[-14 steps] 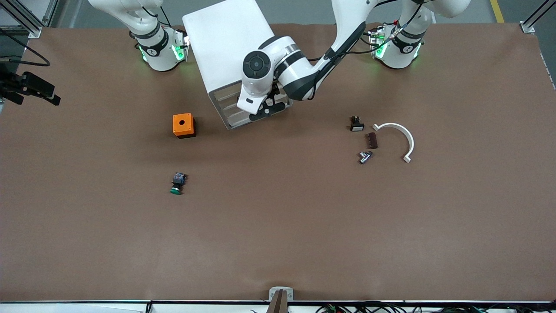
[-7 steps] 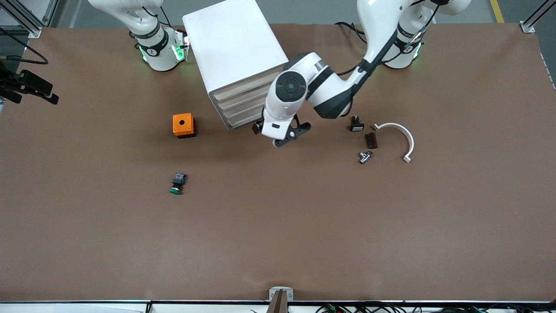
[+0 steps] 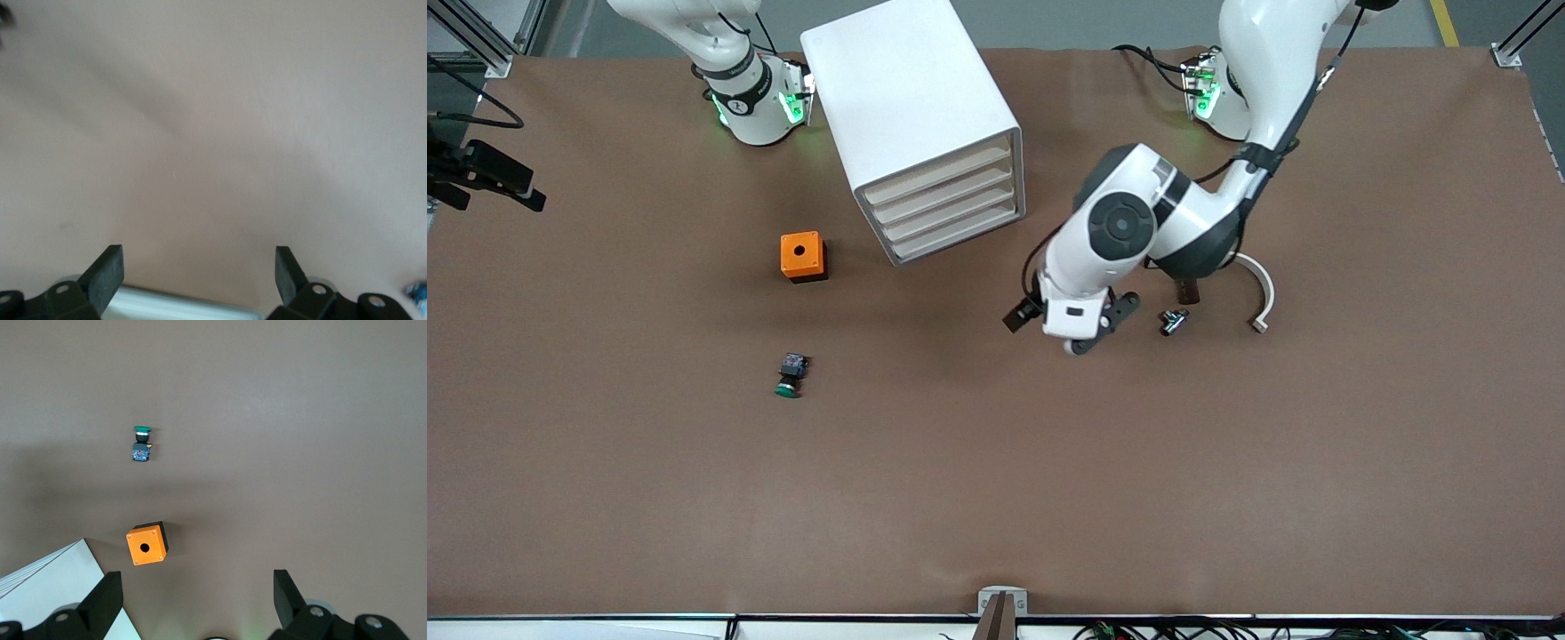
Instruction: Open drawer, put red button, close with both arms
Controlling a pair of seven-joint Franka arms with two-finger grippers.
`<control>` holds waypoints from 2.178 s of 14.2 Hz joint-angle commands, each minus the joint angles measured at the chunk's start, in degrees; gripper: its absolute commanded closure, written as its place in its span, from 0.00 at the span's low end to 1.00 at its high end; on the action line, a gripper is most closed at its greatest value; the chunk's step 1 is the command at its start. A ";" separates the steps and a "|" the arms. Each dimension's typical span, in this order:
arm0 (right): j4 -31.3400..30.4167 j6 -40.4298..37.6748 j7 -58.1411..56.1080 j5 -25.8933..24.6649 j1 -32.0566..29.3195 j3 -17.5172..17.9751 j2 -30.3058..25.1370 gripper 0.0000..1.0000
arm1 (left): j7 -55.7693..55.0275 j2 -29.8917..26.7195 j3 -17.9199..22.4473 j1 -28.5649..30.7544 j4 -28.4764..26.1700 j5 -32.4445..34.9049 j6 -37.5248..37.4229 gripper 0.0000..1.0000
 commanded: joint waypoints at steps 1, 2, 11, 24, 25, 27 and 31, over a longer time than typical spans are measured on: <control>0.13 -0.23 -0.71 0.18 0.37 0.06 -0.94 0.00 | -0.69 -1.99 -0.53 2.32 -0.32 1.13 -0.19 0.00; 0.13 -0.14 -0.80 -0.26 0.46 0.23 -1.03 0.00 | -0.08 -2.52 -0.53 3.46 -0.41 1.22 -0.37 0.00; 0.22 -0.58 -0.89 -0.26 0.46 0.14 -1.82 0.00 | 41.72 -12.70 -0.09 18.65 0.65 1.66 -24.60 0.00; 0.22 -1.28 0.08 0.18 0.64 0.94 -1.82 0.00 | 67.59 -32.93 0.44 32.21 -14.47 3.51 -27.53 0.00; 0.22 -1.28 0.08 0.18 0.64 0.94 -1.82 0.00 | 68.21 -33.55 1.31 31.77 -14.64 3.51 -27.53 0.00; 0.22 -1.28 -0.27 0.18 0.55 0.85 -1.82 0.00 | 69.09 -33.81 4.64 29.32 -15.00 3.51 -27.53 0.00; 0.22 -1.19 -0.71 0.00 0.46 0.67 -1.82 0.00 | 70.06 -35.65 12.56 22.19 -16.75 3.59 -27.35 0.00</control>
